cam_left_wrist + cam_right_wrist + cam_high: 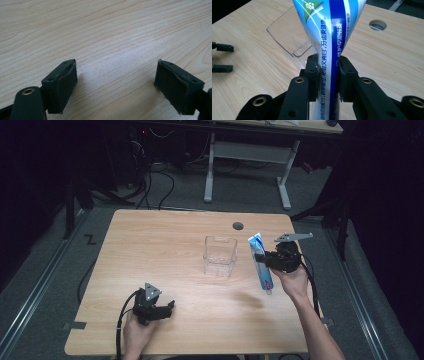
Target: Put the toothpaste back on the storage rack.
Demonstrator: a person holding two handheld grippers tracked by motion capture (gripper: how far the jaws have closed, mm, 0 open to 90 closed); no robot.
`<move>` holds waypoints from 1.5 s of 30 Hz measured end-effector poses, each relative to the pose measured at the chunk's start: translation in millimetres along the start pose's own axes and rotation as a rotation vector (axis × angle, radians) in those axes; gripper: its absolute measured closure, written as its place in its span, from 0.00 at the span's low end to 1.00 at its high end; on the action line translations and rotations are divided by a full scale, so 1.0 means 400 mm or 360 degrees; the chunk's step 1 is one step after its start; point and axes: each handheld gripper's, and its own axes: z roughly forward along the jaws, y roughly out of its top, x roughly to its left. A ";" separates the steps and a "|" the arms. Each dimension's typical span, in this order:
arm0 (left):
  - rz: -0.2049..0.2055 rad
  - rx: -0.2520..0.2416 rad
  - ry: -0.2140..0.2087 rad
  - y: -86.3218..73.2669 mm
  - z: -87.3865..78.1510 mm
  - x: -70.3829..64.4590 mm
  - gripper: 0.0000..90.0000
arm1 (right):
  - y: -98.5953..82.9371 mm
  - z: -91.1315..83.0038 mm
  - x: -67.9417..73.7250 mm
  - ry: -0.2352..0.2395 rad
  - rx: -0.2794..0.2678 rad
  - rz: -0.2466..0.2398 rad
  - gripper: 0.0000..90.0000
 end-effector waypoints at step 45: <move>0.0001 0.0001 -0.0001 0.000 0.000 -0.001 0.20 | 0.090 -0.023 0.060 0.0183 -0.0272 -0.0083 0.81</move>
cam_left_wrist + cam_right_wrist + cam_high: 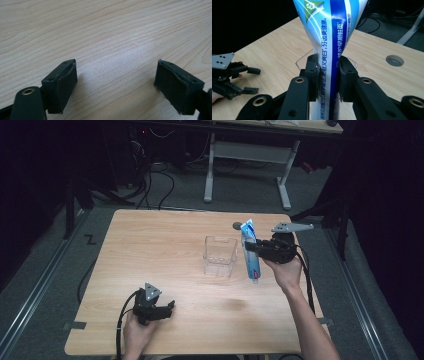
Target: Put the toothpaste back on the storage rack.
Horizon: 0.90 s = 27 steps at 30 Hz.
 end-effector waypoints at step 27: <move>-0.0003 -0.0002 0.0000 0.000 0.000 0.000 0.20 | 0.059 0.049 0.026 0.0057 -0.0129 -0.0020 0.82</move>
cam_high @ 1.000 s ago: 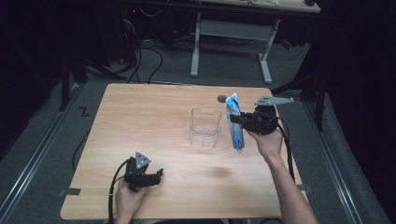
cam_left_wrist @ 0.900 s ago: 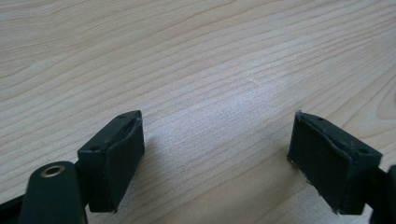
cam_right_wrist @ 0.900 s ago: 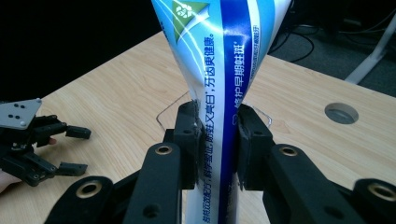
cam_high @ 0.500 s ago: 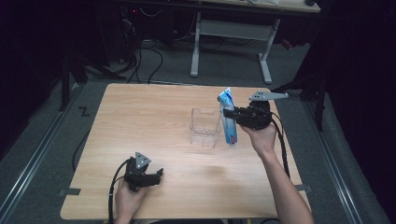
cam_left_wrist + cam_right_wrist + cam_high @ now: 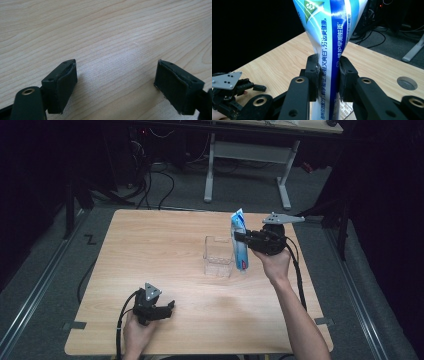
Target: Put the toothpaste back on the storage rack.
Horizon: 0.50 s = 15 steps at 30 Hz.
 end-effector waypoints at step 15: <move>0.0004 0.0003 -0.0002 0.000 0.000 0.000 0.20 | 0.047 0.048 0.017 -0.0009 0.0017 -0.0037 0.82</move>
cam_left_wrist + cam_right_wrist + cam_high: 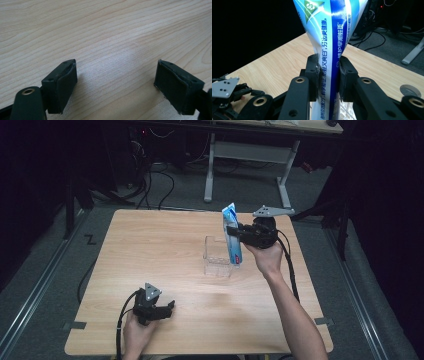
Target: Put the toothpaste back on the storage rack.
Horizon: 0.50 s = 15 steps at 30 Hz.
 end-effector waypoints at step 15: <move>0.0001 -0.0001 -0.0003 0.000 0.000 0.000 0.20 | 0.033 0.052 -0.010 -0.0056 -0.0024 0.0012 0.81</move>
